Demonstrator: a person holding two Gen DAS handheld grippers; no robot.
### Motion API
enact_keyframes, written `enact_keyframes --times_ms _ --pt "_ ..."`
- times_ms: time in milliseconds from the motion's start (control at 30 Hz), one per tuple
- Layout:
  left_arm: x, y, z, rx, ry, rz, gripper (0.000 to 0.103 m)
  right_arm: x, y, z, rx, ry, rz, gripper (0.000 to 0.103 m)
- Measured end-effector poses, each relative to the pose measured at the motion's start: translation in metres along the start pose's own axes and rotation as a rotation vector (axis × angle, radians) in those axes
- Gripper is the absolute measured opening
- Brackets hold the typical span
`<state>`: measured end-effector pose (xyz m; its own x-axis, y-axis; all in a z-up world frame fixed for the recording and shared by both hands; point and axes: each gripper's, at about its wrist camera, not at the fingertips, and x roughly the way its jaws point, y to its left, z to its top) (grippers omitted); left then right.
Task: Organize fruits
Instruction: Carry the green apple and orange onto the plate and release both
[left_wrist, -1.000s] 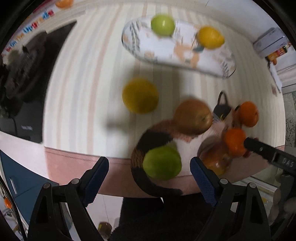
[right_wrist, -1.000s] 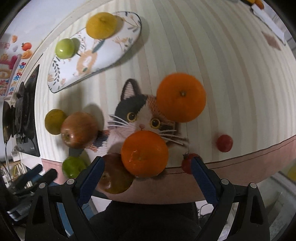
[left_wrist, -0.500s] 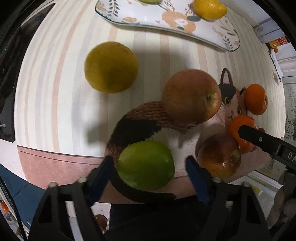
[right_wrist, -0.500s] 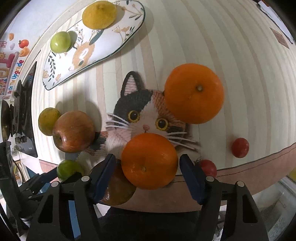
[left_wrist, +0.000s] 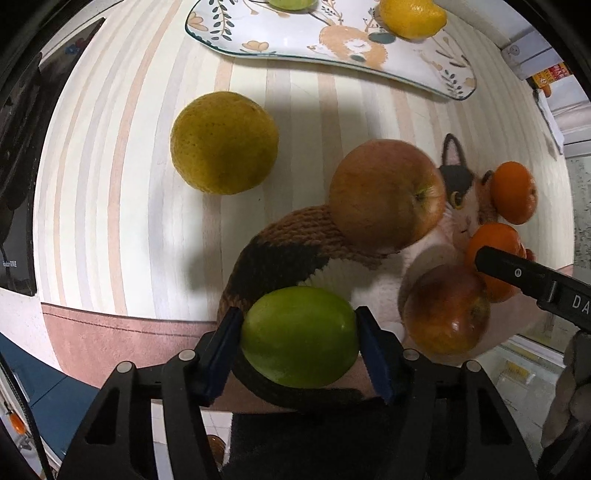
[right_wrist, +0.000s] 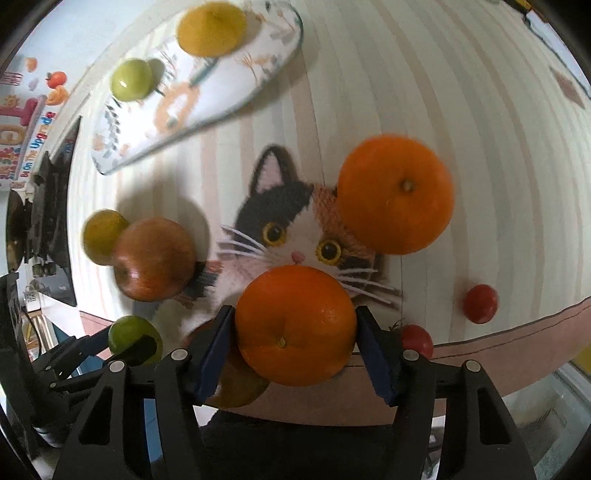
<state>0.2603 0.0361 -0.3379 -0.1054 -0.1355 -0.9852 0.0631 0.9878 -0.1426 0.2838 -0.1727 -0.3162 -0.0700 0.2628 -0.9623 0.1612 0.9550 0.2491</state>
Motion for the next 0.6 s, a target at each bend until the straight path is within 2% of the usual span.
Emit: enact_keyframes --times_ms 133,300,467,600 --pt "-0.047 -0.002 0.011 -0.004 -0.064 -0.074 0.059 -0.039 0.015 0.01 -0.036 -0.069 0.049 0.067" --pt "-0.117 -0.004 0.047 0.007 -0.212 -0.11 0.059 -0.072 0.05 0.041 -0.088 -0.148 0.105 0.067" --pt "-0.143 0.02 0.107 -0.01 -0.288 -0.06 0.059 -0.068 0.087 0.084 -0.139 -0.182 0.096 0.067" --pt "-0.125 0.033 0.15 -0.027 -0.271 0.002 0.059 -0.042 0.111 0.116 -0.174 -0.171 0.087 0.067"
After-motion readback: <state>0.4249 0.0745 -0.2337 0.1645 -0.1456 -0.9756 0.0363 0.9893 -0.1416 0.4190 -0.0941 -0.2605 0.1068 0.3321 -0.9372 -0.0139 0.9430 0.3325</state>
